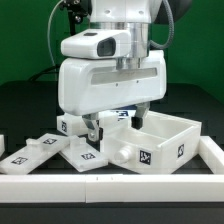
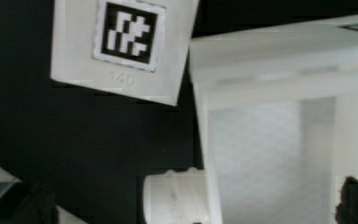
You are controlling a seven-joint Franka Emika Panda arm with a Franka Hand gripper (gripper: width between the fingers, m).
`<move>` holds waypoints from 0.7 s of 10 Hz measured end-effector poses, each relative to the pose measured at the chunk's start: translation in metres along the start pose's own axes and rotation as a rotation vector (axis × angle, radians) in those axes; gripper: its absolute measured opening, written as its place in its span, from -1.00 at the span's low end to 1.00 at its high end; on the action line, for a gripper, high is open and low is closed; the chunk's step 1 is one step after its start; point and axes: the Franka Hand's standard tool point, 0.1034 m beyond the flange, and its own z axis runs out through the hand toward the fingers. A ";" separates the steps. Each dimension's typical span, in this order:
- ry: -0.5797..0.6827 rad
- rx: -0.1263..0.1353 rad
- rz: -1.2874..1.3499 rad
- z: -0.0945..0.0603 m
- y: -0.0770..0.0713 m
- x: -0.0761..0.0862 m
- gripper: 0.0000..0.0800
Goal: Assemble cabinet
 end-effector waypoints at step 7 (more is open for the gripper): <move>-0.052 0.044 0.019 0.020 0.000 -0.004 0.99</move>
Offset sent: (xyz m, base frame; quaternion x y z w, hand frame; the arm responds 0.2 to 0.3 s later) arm 0.0077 -0.0179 -0.0135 -0.0025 -0.0714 0.0157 0.9973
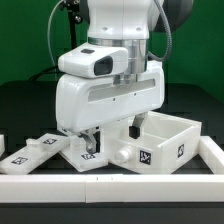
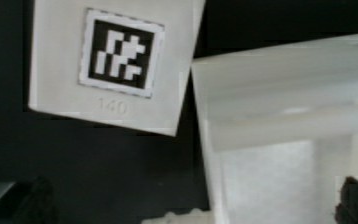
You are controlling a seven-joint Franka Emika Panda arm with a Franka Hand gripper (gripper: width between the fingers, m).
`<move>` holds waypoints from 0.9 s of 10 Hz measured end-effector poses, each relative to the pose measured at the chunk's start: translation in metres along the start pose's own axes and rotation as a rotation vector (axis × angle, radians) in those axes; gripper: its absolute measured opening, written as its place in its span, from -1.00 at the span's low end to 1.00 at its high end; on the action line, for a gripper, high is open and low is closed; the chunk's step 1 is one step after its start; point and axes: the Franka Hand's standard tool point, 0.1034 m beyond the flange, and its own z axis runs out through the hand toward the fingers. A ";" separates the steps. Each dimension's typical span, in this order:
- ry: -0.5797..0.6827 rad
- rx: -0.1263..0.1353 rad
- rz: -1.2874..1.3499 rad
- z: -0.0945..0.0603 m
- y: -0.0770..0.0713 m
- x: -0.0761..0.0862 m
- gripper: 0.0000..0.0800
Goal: Assemble cabinet
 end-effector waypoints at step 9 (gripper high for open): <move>-0.001 0.001 0.004 0.000 0.000 -0.001 -0.93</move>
Offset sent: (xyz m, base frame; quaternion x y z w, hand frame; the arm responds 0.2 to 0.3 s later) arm 0.0000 0.0000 0.0000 0.0000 0.0000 0.0000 1.0000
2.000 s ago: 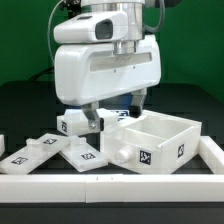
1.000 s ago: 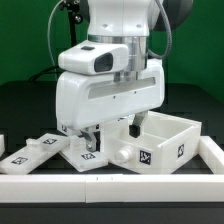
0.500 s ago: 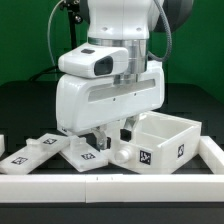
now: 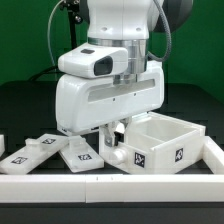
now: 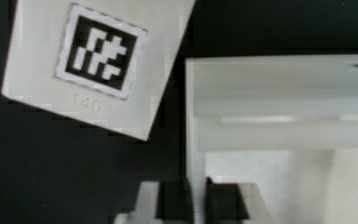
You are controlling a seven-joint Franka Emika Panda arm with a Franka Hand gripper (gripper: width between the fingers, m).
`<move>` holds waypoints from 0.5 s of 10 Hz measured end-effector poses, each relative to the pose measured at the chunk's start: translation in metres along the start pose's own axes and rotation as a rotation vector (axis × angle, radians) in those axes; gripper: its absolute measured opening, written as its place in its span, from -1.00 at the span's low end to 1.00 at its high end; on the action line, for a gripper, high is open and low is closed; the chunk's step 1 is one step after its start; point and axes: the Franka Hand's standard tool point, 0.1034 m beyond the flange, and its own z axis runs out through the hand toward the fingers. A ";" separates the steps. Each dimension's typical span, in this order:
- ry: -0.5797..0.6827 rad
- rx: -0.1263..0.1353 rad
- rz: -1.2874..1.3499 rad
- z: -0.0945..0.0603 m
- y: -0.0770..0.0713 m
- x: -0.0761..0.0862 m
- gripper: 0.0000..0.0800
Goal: Assemble cabinet
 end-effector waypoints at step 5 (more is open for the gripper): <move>-0.013 -0.010 0.233 -0.021 -0.030 -0.030 -0.93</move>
Offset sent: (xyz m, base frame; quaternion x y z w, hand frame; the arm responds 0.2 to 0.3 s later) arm -0.0437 -0.0001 0.0224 -0.0449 -0.0221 0.0856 0.9951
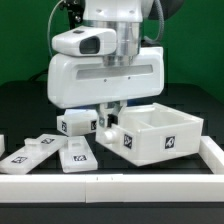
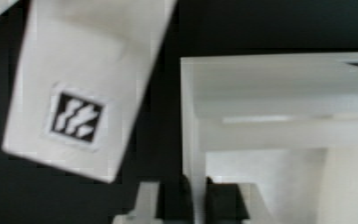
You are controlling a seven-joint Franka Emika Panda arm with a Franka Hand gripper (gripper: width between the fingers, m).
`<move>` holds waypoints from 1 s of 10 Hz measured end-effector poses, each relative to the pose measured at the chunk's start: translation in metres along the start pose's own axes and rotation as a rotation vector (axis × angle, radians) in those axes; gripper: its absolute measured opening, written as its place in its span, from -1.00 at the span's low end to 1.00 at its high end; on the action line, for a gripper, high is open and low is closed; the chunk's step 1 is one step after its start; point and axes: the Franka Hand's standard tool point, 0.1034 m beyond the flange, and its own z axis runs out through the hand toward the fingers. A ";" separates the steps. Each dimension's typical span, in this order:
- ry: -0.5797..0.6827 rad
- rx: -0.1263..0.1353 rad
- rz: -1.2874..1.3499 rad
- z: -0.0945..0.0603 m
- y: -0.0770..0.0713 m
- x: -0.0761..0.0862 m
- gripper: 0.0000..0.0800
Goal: Assemble cabinet
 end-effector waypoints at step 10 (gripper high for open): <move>0.069 -0.014 0.254 0.008 -0.005 -0.022 -0.93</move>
Offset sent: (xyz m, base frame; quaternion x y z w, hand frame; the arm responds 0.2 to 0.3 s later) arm 0.0000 0.0000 0.0000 0.0000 0.0000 0.0000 1.0000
